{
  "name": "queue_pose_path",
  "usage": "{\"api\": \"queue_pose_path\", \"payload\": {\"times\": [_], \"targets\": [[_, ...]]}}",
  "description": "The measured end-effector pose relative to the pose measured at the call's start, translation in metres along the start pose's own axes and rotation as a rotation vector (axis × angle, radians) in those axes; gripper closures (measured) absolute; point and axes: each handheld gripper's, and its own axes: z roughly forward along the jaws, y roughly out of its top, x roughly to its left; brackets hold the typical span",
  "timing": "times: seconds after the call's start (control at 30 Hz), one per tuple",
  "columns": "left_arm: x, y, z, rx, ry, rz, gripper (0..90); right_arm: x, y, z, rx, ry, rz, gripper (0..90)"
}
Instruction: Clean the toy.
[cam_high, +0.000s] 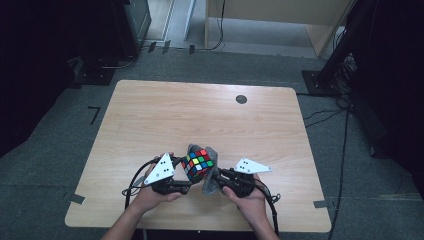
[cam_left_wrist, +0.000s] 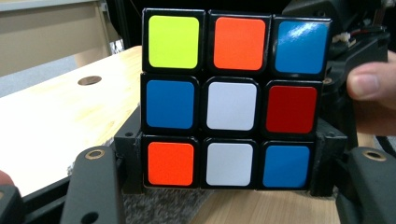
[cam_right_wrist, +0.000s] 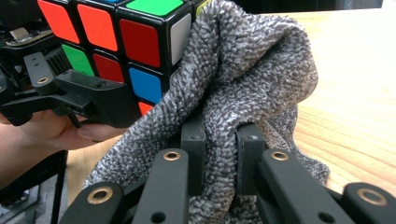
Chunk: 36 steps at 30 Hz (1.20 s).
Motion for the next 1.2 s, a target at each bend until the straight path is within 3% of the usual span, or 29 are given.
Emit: {"api": "queue_pose_path", "payload": {"times": [0.03, 0.07, 0.13, 0.2, 0.27, 0.3, 0.37, 0.4, 0.57, 0.6, 0.67, 0.7, 0.8, 0.9, 0.93, 1.03, 1.07, 1.13, 1.2], "targets": [[0.0, 0.0, 0.001, 0.004, 0.0, 0.006, 33.9, 0.0, 0.0, 0.0, 0.0, 0.0, 0.0, 78.6], [-0.002, -0.001, 0.002, 0.014, 0.004, 0.021, 33.9, -0.001, 0.007, -0.009, -0.073, -0.004, 0.011, 78.7], [-0.002, -0.001, 0.002, 0.012, 0.001, 0.018, 33.8, 0.0, 0.011, -0.015, -0.117, -0.012, 0.017, 78.7], [-0.002, 0.0, 0.001, 0.003, -0.007, 0.008, 33.9, 0.002, 0.01, -0.014, -0.126, -0.009, 0.006, 78.7], [-0.002, 0.0, 0.001, 0.001, -0.009, 0.005, 33.9, 0.001, 0.008, -0.012, -0.121, -0.002, 0.01, 78.7], [-0.001, 0.0, 0.0, 0.001, -0.006, 0.008, 33.9, 0.001, 0.001, -0.002, -0.049, 0.009, 0.011, 78.7], [-0.002, 0.0, 0.0, 0.01, 0.014, 0.023, 33.9, 0.003, -0.002, 0.002, 0.016, -0.02, -0.02, 78.6], [-0.002, 0.0, 0.001, 0.018, 0.025, 0.035, 33.9, 0.003, -0.001, 0.002, 0.023, -0.045, -0.037, 78.7], [-0.007, -0.006, 0.01, 0.115, 0.089, 0.11, 33.9, 0.005, 0.015, -0.023, -0.143, -0.12, -0.036, 78.9], [-0.007, -0.006, 0.01, 0.115, 0.089, 0.11, 33.9, 0.008, 0.018, -0.026, -0.177, -0.106, -0.046, 78.9], [-0.011, -0.008, 0.017, 0.171, 0.121, 0.146, 33.9, 0.012, 0.02, -0.027, -0.202, -0.081, -0.052, 78.8], [-0.016, -0.008, 0.022, 0.205, 0.134, 0.179, 33.9, 0.024, 0.022, -0.024, -0.213, -0.048, -0.095, 78.8], [-0.022, -0.006, 0.023, 0.209, 0.138, 0.202, 33.9, 0.036, 0.018, -0.012, -0.153, -0.081, -0.174, 79.1], [-0.023, -0.004, 0.02, 0.19, 0.139, 0.213, 34.0, 0.032, 0.014, -0.012, -0.177, -0.088, -0.133, 79.6], [-0.023, -0.003, 0.017, 0.173, 0.136, 0.21, 34.0, 0.022, 0.011, -0.014, -0.179, -0.122, -0.107, 79.7], [-0.022, -0.004, 0.018, 0.178, 0.134, 0.211, 34.0, 0.012, 0.01, -0.016, -0.141, -0.164, -0.08, 79.6], [-0.022, -0.004, 0.019, 0.176, 0.134, 0.208, 34.0, 0.013, 0.011, -0.017, -0.141, -0.166, -0.083, 79.5], [-0.022, -0.004, 0.019, 0.181, 0.139, 0.211, 33.9, 0.022, 0.014, -0.017, -0.168, -0.123, -0.109, 79.2], [-0.022, -0.004, 0.018, 0.173, 0.144, 0.211, 33.9, 0.035, 0.017, -0.014, -0.179, -0.092, -0.159, 79.1]]}}
